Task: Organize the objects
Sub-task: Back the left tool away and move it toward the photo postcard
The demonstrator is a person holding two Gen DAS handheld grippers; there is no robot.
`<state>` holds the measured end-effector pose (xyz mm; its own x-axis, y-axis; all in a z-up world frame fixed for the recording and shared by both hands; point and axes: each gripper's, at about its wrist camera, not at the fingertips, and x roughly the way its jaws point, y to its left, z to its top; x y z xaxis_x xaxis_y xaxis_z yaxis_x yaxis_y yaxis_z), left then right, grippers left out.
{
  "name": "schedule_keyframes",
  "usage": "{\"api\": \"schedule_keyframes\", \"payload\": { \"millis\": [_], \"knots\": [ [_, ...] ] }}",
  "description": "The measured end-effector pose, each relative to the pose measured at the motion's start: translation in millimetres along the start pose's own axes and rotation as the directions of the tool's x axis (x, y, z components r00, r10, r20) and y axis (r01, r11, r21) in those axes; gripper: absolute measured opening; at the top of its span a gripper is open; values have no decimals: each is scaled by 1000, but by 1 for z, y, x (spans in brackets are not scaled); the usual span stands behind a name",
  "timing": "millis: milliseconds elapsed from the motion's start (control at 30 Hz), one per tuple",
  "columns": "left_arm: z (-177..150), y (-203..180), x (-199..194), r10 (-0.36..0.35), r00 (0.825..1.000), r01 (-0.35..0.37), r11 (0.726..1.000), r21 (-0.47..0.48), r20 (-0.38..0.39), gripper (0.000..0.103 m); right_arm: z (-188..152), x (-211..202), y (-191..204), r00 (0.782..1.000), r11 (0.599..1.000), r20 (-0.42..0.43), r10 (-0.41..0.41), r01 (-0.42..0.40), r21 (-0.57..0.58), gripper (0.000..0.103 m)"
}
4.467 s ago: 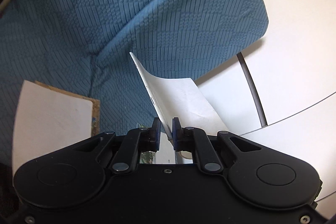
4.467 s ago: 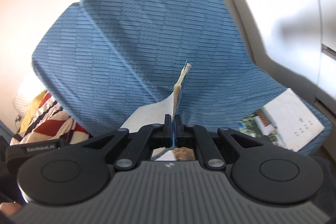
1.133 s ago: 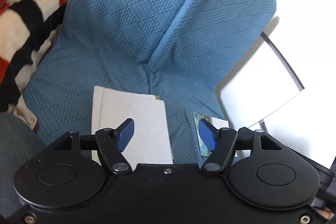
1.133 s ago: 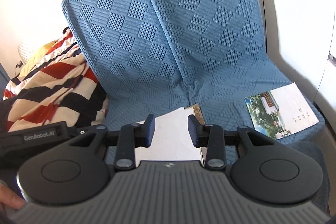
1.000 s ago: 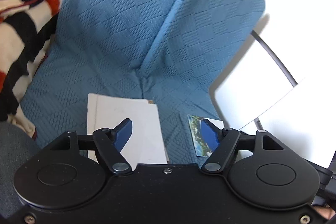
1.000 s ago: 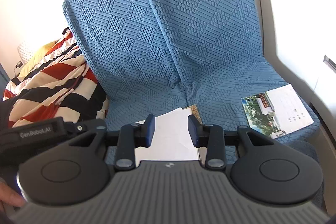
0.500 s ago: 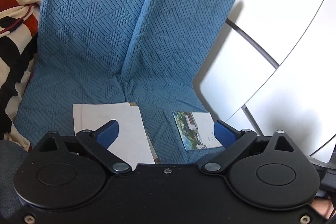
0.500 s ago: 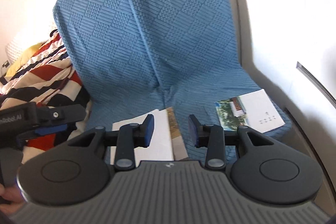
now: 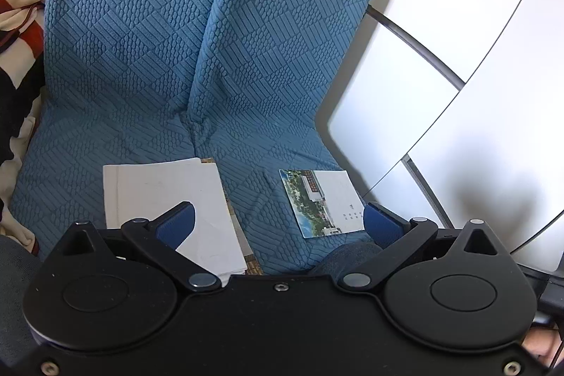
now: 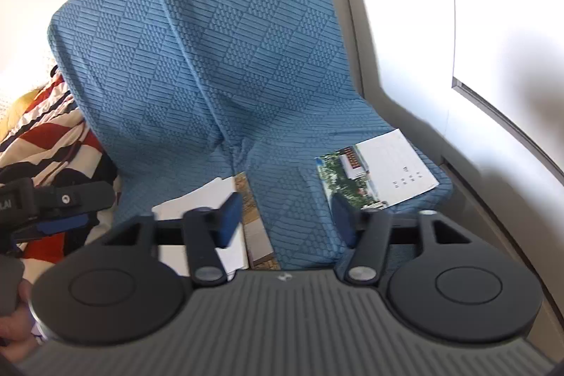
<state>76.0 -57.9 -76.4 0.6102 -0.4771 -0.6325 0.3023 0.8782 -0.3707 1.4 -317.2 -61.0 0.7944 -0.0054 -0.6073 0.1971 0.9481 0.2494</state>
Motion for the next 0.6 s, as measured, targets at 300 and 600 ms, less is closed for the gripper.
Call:
{"api": "schedule_keyframes", "payload": {
  "millis": [300,600],
  "knots": [
    [-2,-19,20,-10,1000,11,1000,14,-22,102,0,2,-32,999,998,5,-48,48,32,87],
    [-9,-38,59,4,999,-3,999,33,-41,102,-1,21,-61,997,997,-42,-57,59,48,87]
  ]
}}
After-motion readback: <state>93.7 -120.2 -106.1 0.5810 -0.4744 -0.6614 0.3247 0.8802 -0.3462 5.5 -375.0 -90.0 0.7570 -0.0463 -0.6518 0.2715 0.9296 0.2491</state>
